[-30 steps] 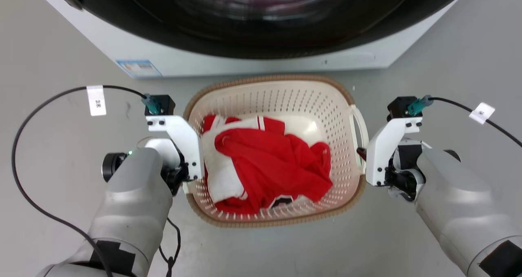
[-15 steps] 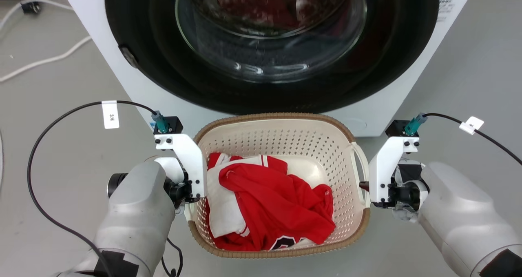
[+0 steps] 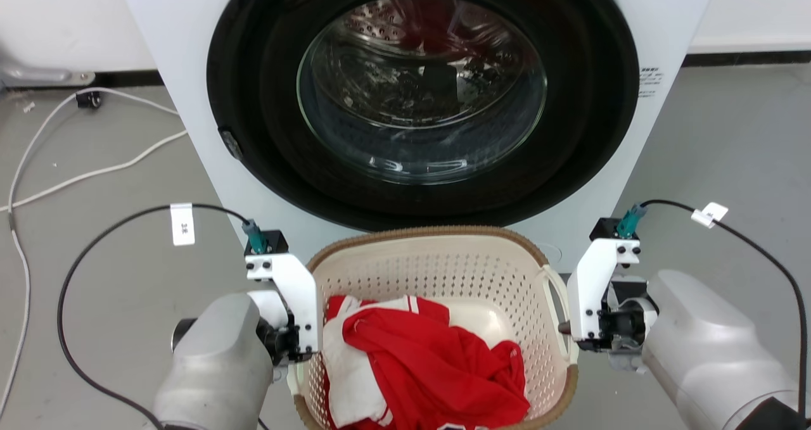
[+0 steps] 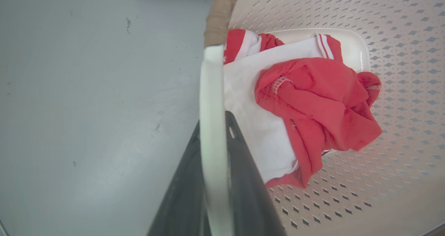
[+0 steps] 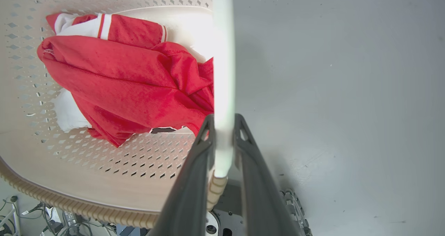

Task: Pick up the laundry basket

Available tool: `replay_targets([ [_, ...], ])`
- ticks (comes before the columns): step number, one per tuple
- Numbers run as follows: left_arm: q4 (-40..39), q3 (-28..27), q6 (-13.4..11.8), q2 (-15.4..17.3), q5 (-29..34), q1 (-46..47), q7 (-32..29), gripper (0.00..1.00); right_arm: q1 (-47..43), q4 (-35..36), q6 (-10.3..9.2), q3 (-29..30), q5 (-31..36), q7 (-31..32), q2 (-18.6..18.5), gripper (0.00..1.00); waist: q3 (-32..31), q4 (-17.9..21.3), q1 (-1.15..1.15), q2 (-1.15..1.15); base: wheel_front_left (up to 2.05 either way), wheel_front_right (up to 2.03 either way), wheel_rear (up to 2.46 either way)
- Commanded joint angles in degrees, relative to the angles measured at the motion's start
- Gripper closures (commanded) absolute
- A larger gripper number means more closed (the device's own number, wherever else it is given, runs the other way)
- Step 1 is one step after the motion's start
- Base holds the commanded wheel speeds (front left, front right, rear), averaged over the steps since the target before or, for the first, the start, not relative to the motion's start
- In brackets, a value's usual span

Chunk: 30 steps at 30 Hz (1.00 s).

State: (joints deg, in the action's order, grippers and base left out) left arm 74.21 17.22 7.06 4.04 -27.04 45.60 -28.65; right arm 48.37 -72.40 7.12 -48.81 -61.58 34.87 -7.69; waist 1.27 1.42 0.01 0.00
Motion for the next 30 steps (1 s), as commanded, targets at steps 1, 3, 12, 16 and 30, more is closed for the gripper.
replay_targets([
  [1, -0.54, 0.16, 0.71, -1.27, -0.43, -0.32, 0.15, 1.00, -0.48, 0.43, 0.66, -0.03, -0.66, 0.04, 1.50, 1.00, -0.82, 0.23, -0.01, 0.00, 0.00, 0.00, 0.00],
  [3, -0.54, 0.47, 0.71, -1.26, -0.78, -1.41, 0.57, 1.00, -0.99, -0.01, 0.66, -0.07, -0.63, 0.45, 1.66, 1.00, -1.58, 0.31, -0.01, 0.00, 0.00, 0.00, 0.00],
  [12, -0.53, 1.66, 0.68, -1.29, -2.62, -5.02, 1.08, 1.00, -4.34, -0.96, 0.66, 0.02, -0.72, 1.54, 1.60, 1.00, -4.03, 0.14, -0.01, 0.00, 0.00, 0.00, 0.00],
  [16, -0.63, 2.39, 0.67, -1.31, -3.14, -5.59, 1.67, 1.00, -5.43, -1.11, 0.66, 0.29, -0.90, 1.78, 1.85, 1.00, -4.47, 0.21, -0.01, 0.00, 0.00, 0.00, 0.00],
  [30, -0.81, 5.05, 0.68, -1.09, -4.64, -5.02, 3.75, 1.00, -4.62, -1.28, 0.66, 1.10, -0.18, 2.44, 1.52, 1.00, -4.55, 0.20, -0.01, 0.00, 0.00, 0.00, 0.00],
])
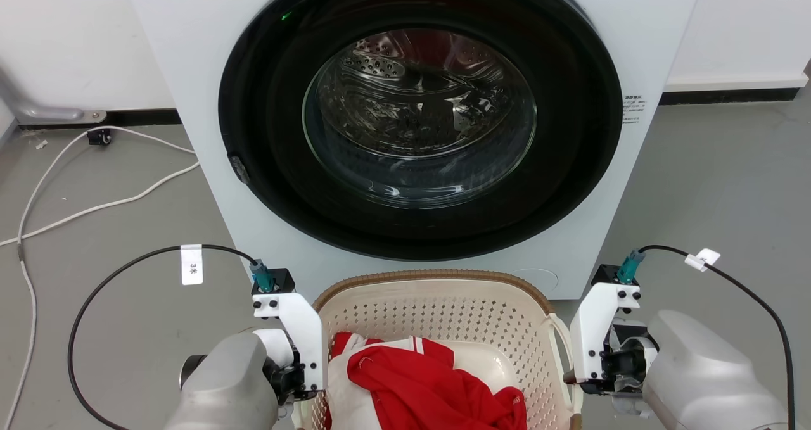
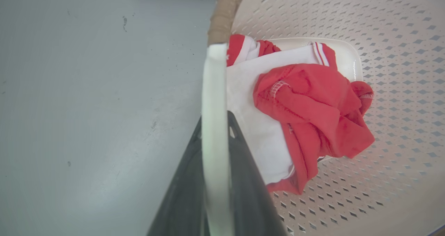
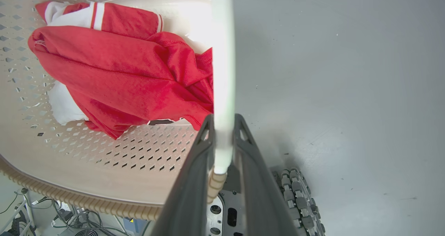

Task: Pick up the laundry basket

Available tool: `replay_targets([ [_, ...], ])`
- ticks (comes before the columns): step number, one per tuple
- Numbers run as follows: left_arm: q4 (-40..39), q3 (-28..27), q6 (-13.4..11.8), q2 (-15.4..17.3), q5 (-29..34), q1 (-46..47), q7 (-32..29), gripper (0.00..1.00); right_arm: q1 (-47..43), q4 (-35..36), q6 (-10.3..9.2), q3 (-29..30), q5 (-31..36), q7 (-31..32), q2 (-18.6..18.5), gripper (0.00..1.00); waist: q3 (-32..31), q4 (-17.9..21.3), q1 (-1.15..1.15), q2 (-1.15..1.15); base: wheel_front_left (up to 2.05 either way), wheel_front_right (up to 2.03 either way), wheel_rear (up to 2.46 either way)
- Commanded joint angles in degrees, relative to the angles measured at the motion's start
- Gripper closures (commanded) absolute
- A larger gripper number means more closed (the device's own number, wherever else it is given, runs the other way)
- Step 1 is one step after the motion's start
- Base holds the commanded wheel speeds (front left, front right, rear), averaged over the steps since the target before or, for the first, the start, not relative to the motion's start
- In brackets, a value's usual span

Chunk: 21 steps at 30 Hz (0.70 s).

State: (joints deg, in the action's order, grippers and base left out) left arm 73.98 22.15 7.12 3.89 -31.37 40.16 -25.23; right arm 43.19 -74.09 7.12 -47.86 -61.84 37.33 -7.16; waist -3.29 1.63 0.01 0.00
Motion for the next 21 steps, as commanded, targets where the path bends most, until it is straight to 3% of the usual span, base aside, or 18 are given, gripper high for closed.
replay_targets([
  [1, -0.58, 0.25, 0.61, -0.91, -0.36, 0.41, 0.43, 1.00, 0.41, 0.41, 0.66, 0.14, 0.06, 0.03, 0.98, 1.00, 0.01, -0.02, -0.01, 0.00, 0.00, 0.00, 0.00],
  [21, -0.40, 2.79, 0.61, -0.45, -2.85, 0.14, 0.89, 1.00, -0.39, 0.40, 0.67, 1.27, 1.34, 0.10, 1.21, 1.00, -0.02, -0.06, -0.01, 0.00, 0.00, 0.00, 0.00],
])
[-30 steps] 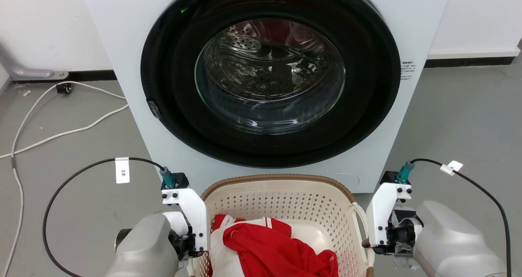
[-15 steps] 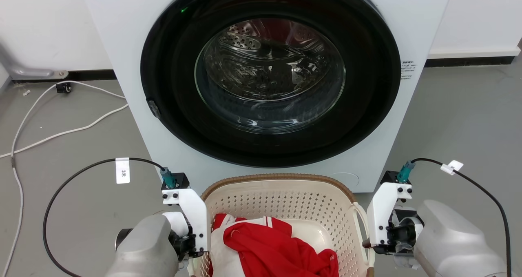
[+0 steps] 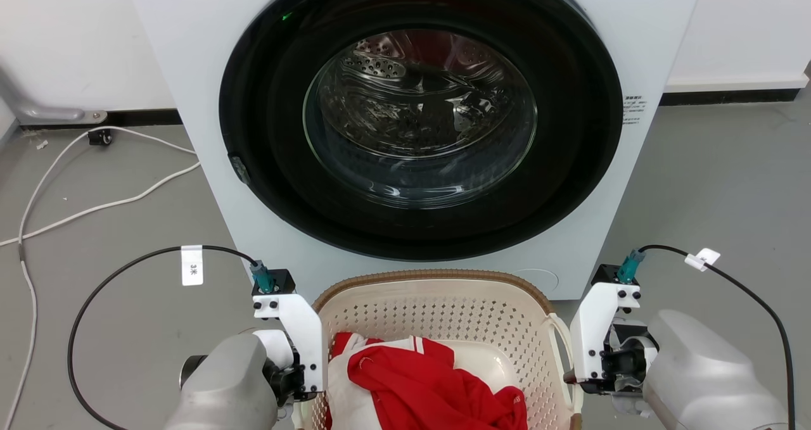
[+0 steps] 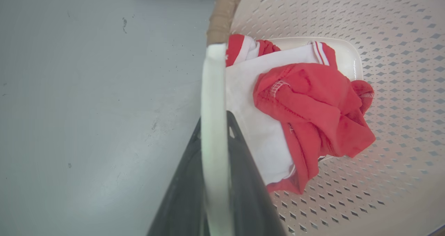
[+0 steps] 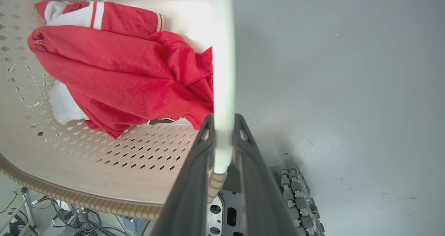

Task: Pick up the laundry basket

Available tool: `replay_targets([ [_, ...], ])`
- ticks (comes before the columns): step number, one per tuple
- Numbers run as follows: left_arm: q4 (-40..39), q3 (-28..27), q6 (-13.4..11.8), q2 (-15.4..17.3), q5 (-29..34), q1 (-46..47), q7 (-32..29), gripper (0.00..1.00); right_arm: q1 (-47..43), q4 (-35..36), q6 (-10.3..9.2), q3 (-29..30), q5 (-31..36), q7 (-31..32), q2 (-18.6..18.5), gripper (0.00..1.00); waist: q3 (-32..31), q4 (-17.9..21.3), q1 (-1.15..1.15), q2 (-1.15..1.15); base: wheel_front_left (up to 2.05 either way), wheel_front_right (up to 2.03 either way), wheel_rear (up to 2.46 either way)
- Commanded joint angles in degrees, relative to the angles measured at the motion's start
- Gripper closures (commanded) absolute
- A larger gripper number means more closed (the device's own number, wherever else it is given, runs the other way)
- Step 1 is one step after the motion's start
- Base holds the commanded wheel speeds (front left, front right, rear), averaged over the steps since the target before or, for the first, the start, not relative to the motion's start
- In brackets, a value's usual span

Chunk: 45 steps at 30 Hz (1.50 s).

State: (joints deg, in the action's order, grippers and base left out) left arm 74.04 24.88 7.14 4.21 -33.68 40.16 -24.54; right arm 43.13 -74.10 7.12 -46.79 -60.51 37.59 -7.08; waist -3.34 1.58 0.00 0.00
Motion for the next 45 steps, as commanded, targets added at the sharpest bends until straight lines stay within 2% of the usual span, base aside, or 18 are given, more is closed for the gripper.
replay_targets([
  [1, -0.46, 0.12, 0.59, -0.79, -0.59, 0.14, 0.29, 1.00, -0.33, 0.41, 0.67, 0.27, 0.03, -0.21, 1.13, 1.00, 0.03, -0.02, 0.00, 0.00, 0.00, 0.00, 0.00],
  [45, -0.33, 1.72, 0.24, 0.00, -3.04, 0.94, 1.04, 1.00, 0.84, 0.39, 0.58, 1.21, 1.96, 0.00, 0.82, 1.00, 1.02, -0.06, 0.00, 0.00, 0.00, 0.00, 0.00],
])
